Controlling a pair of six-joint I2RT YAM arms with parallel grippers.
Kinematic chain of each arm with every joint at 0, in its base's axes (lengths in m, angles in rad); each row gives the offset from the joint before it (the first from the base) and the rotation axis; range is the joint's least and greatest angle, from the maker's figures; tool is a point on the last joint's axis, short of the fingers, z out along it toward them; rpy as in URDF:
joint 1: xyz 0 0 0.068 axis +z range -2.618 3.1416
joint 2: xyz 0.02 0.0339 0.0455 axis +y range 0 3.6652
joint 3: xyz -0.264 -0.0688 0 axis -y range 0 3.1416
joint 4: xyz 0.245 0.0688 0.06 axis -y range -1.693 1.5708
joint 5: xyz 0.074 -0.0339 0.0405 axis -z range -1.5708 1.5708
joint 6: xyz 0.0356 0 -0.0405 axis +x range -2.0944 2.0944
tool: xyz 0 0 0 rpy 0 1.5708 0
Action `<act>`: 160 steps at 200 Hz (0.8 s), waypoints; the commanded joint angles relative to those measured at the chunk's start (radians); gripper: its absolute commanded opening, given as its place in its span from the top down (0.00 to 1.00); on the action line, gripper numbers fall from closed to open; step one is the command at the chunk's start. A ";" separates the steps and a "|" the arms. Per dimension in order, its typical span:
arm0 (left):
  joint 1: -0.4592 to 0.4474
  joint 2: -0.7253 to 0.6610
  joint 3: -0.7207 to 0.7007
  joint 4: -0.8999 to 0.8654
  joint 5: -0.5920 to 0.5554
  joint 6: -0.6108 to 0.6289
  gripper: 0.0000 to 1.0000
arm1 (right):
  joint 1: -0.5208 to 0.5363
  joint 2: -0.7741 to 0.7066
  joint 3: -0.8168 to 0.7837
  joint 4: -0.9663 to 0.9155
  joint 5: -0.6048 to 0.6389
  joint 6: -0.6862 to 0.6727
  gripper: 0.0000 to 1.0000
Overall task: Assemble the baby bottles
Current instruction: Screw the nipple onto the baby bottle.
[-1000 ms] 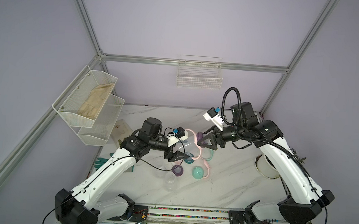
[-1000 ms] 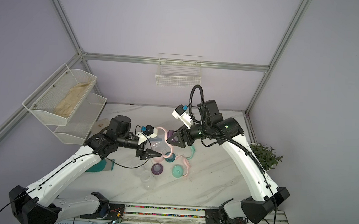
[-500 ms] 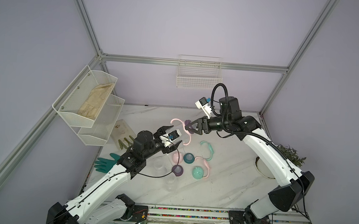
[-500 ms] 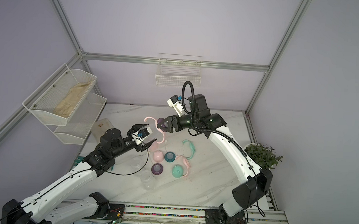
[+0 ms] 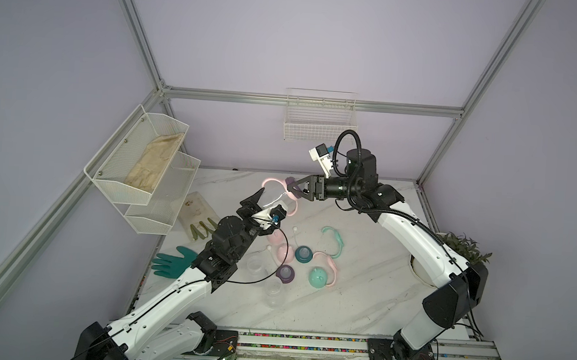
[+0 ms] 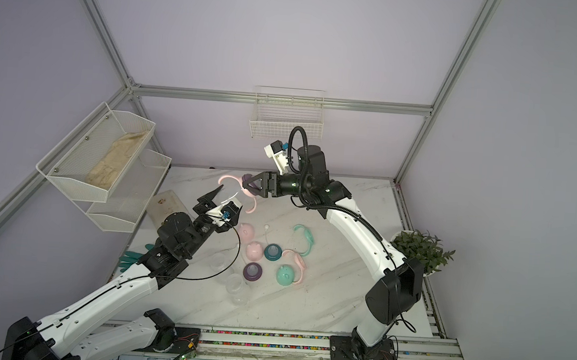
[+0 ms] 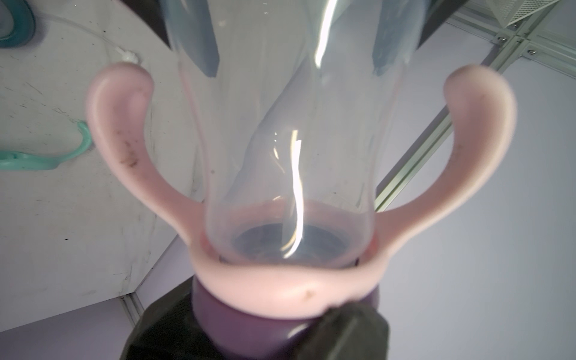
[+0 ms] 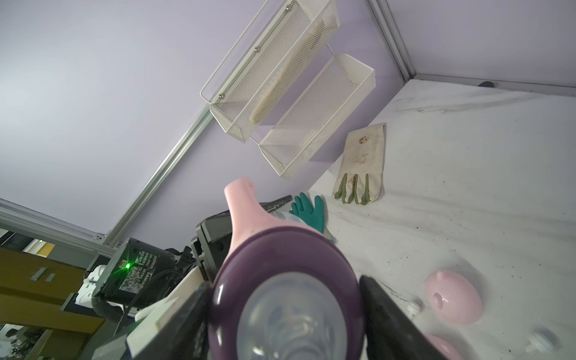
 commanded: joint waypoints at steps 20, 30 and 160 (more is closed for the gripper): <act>-0.001 0.048 -0.014 0.312 -0.255 0.139 1.00 | -0.002 0.032 -0.009 -0.019 -0.045 0.153 1.00; -0.001 0.061 -0.007 0.312 -0.257 0.143 1.00 | -0.002 0.034 -0.011 -0.016 -0.044 0.146 1.00; -0.001 0.073 -0.014 0.059 0.060 -0.161 0.00 | -0.035 0.015 0.024 0.019 -0.046 0.059 1.00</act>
